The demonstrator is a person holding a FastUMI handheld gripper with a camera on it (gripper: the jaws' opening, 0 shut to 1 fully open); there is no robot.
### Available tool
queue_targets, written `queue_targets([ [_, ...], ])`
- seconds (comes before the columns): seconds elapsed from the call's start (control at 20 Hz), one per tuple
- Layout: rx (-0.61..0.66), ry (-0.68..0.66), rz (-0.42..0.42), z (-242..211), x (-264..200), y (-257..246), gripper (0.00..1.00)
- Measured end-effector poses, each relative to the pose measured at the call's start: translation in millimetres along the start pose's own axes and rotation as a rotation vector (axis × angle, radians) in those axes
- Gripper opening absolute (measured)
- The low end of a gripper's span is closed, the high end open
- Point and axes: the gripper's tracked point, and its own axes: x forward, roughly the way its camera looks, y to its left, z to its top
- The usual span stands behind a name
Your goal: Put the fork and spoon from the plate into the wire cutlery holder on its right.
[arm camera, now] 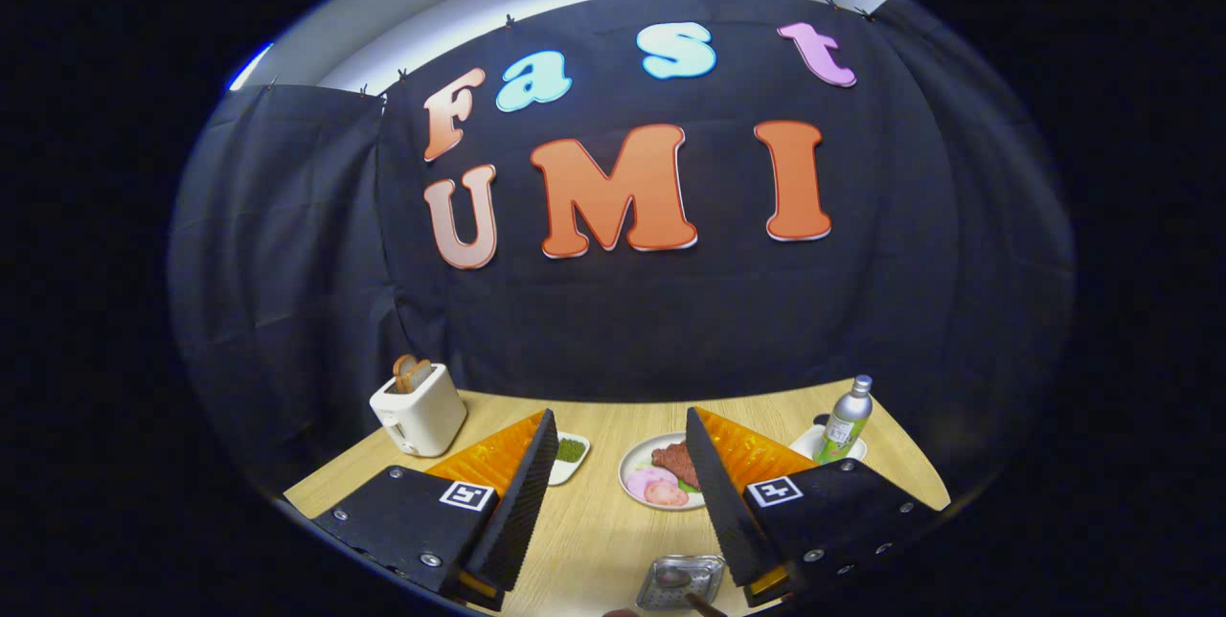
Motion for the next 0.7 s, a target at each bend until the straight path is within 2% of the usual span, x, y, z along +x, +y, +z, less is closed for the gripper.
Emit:
queue_targets([
  [0.15, -0.010, -0.102, 0.008, 18.7, 12.1, 40.7, 0.84],
  [0.3, -0.046, -0.135, 0.003, 23.6, 26.2, 82.5, 0.92],
  [0.45, -0.058, -0.121, 0.016, 16.3, 44.8, 126.2, 0.95],
  [0.7, -0.059, 0.001, 0.058, -25.1, 77.1, 194.4, 0.97],
])
